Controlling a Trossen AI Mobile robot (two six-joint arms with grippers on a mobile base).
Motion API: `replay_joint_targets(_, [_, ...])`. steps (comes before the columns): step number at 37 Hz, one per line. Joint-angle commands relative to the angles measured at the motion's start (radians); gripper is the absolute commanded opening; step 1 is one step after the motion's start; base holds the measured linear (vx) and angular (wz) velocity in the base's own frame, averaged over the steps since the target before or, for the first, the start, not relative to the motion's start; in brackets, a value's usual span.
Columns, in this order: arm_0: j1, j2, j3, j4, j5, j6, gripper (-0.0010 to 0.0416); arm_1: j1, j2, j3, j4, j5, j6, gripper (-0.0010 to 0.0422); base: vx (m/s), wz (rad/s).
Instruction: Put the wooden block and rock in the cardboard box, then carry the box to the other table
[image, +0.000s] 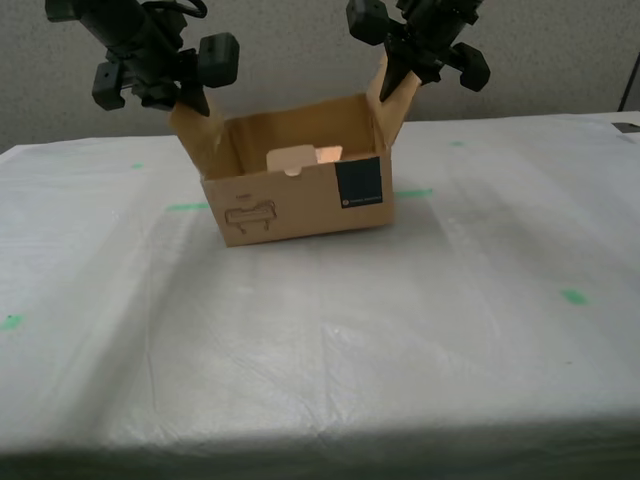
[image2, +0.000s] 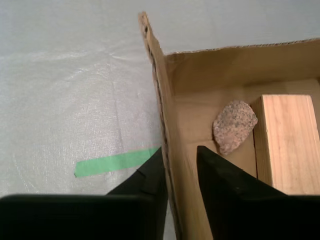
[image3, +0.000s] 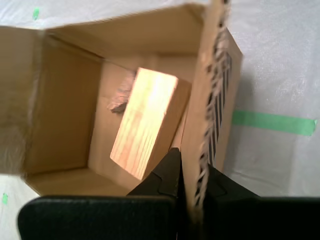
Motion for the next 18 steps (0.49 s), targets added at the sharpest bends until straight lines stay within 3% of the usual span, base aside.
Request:
replay_joint_targets(1, [0.0, -0.002, 0.001, 0.007, 0.004, 0.0, 0.0001, 0.0, 0.0, 0.002, 0.002, -0.002, 0.003, 0.0107, 0.0, 0.0])
replay_joint_targets(18, [0.0, -0.002, -0.006, 0.031, 0.007, 0.0, 0.0001, 0.0, 0.0, 0.002, 0.004, -0.002, 0.003, 0.0255, 0.0, 0.0])
